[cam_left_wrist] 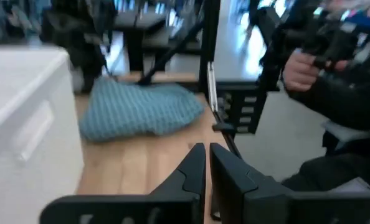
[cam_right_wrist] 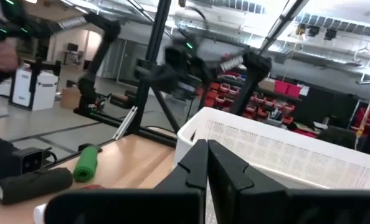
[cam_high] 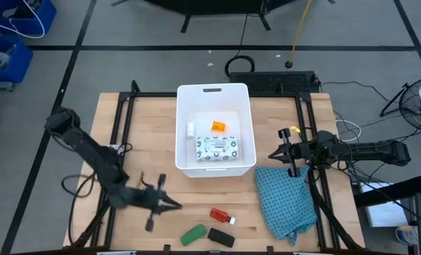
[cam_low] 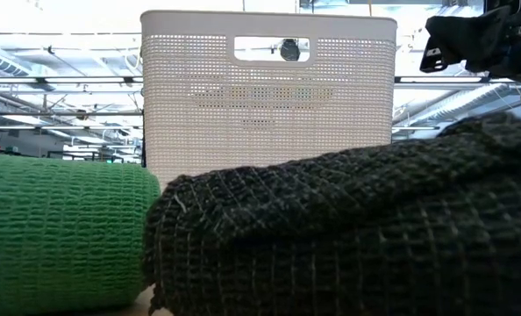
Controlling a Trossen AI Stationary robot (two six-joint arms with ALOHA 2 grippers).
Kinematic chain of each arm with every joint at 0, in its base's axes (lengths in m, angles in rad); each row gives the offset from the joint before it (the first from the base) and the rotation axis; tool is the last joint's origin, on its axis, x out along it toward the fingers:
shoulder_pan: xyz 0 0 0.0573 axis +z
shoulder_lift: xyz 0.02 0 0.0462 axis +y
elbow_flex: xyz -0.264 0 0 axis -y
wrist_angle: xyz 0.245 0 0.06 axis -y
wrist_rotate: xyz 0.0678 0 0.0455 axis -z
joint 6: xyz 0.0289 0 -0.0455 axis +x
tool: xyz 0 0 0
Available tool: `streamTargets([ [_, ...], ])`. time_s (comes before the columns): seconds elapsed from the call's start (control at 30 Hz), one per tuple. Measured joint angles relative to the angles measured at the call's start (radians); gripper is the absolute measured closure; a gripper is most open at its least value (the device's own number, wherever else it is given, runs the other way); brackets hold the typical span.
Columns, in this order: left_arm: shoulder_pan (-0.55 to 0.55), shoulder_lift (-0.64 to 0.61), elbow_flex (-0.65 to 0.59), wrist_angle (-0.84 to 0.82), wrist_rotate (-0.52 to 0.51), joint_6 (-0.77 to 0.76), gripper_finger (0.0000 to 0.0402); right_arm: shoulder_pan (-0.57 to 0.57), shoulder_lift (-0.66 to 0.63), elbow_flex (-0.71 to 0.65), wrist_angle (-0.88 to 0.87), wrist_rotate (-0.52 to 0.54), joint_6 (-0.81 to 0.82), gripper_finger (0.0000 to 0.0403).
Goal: Pick & place medical supplies in basket/bin
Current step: Put the green bandage into the white bin
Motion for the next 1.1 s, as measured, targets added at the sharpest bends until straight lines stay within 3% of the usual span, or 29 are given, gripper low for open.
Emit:
streamTargets([
  [0.27,-0.001,0.266,0.474,-0.598,0.046,-0.323,0.0376,0.000,0.000,0.000,0.017,0.006,0.029,0.0403],
  [0.47,-0.011,0.482,0.730,-0.871,0.074,-0.396,0.0372,0.000,0.000,0.000,0.044,0.007,0.070,0.0403],
  [0.6,-0.001,0.584,0.878,-0.925,0.108,-0.477,0.0338,0.000,0.000,0.000,0.035,0.006,0.080,0.0403],
  [0.8,0.008,0.665,1.001,-0.994,0.214,-0.472,0.0246,0.000,0.000,0.000,0.035,0.006,0.093,0.0403],
  [0.93,0.019,0.667,1.010,-1.067,0.303,-0.532,0.0182,0.000,0.000,0.000,0.035,0.006,0.103,0.0403],
  [1.1,0.042,0.669,1.009,-1.171,0.336,-0.610,0.0125,0.000,0.000,0.000,0.035,0.006,0.112,0.0403],
])
